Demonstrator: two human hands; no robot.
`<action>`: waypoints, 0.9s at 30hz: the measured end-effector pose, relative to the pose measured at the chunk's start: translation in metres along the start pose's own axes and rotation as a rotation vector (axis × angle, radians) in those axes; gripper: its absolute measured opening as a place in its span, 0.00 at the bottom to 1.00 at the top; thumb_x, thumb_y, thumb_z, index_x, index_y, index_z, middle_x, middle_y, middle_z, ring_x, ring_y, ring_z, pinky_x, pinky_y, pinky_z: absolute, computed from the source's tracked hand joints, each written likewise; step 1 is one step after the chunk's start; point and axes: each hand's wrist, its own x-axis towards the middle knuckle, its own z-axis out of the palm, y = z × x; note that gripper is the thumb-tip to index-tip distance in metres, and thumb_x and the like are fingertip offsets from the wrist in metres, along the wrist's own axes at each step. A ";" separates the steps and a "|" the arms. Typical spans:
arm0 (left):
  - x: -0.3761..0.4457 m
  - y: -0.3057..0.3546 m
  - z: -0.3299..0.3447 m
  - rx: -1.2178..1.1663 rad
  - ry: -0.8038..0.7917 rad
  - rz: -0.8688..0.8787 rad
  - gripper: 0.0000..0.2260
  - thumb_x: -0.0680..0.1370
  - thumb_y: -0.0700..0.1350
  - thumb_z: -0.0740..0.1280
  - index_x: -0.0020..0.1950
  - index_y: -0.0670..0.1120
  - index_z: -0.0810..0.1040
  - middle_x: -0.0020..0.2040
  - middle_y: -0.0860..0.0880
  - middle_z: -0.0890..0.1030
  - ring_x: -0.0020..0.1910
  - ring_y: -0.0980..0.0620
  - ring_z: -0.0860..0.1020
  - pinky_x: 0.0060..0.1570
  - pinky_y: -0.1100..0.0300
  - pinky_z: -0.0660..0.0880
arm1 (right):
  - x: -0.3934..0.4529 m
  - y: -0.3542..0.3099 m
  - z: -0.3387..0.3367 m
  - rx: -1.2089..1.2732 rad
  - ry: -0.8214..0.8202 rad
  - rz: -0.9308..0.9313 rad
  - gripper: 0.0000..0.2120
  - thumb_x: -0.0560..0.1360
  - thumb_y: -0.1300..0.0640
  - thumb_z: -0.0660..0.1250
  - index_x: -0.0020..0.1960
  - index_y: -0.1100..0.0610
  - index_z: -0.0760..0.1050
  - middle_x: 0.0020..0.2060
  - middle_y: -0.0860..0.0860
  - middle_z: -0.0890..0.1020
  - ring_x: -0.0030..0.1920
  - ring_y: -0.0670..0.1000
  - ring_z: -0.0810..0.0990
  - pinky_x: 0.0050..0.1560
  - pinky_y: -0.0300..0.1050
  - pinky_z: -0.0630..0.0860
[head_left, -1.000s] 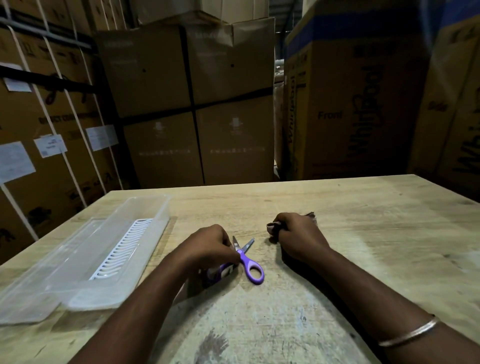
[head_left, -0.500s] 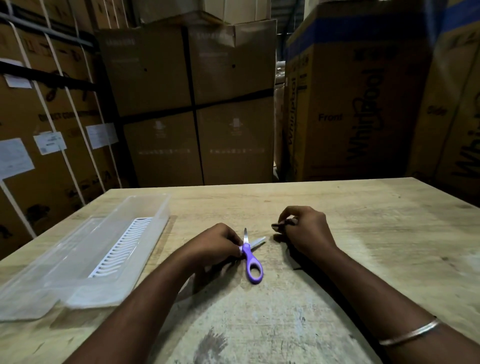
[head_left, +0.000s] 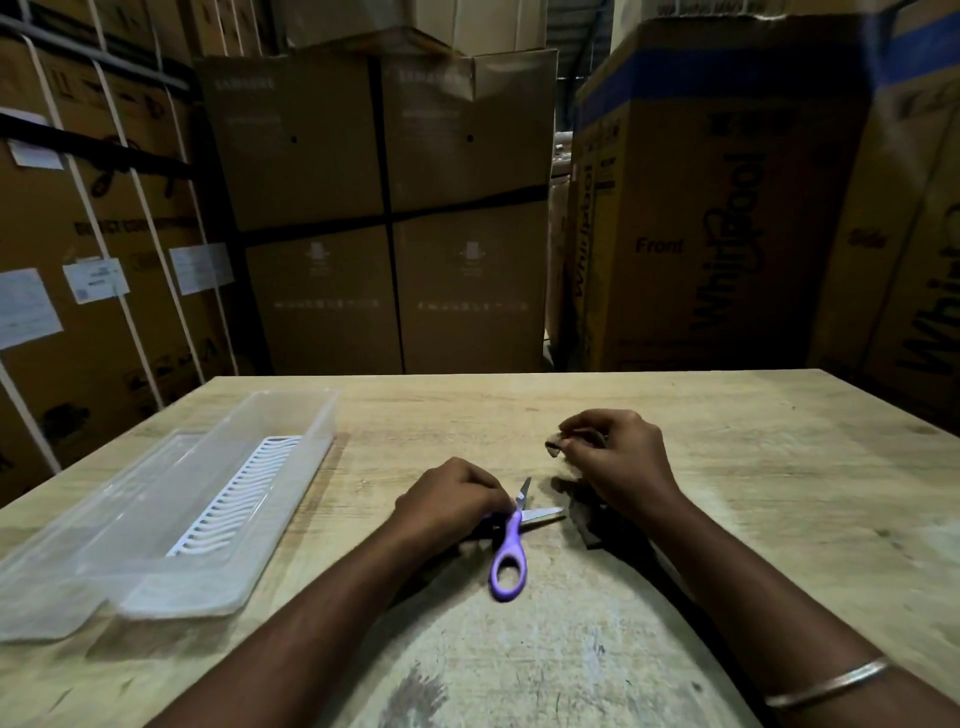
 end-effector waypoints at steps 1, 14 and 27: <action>-0.001 0.000 0.001 -0.003 0.004 0.001 0.08 0.67 0.54 0.68 0.36 0.56 0.87 0.37 0.57 0.86 0.45 0.53 0.83 0.57 0.43 0.77 | 0.000 -0.001 -0.003 0.019 -0.002 -0.017 0.08 0.72 0.60 0.73 0.50 0.53 0.83 0.38 0.43 0.82 0.40 0.36 0.81 0.38 0.22 0.71; 0.005 -0.005 0.007 0.022 -0.004 -0.008 0.09 0.70 0.54 0.69 0.37 0.53 0.87 0.33 0.54 0.85 0.41 0.53 0.84 0.56 0.45 0.77 | -0.009 0.004 -0.014 0.009 -0.301 -0.254 0.05 0.73 0.64 0.72 0.48 0.58 0.83 0.40 0.43 0.85 0.43 0.34 0.83 0.44 0.25 0.73; 0.014 -0.012 0.008 -0.088 -0.102 0.053 0.07 0.63 0.54 0.74 0.36 0.52 0.88 0.32 0.54 0.85 0.39 0.51 0.83 0.59 0.39 0.75 | -0.011 0.003 -0.004 -0.153 -0.389 -0.482 0.06 0.72 0.61 0.74 0.48 0.55 0.83 0.42 0.48 0.84 0.44 0.44 0.82 0.45 0.46 0.81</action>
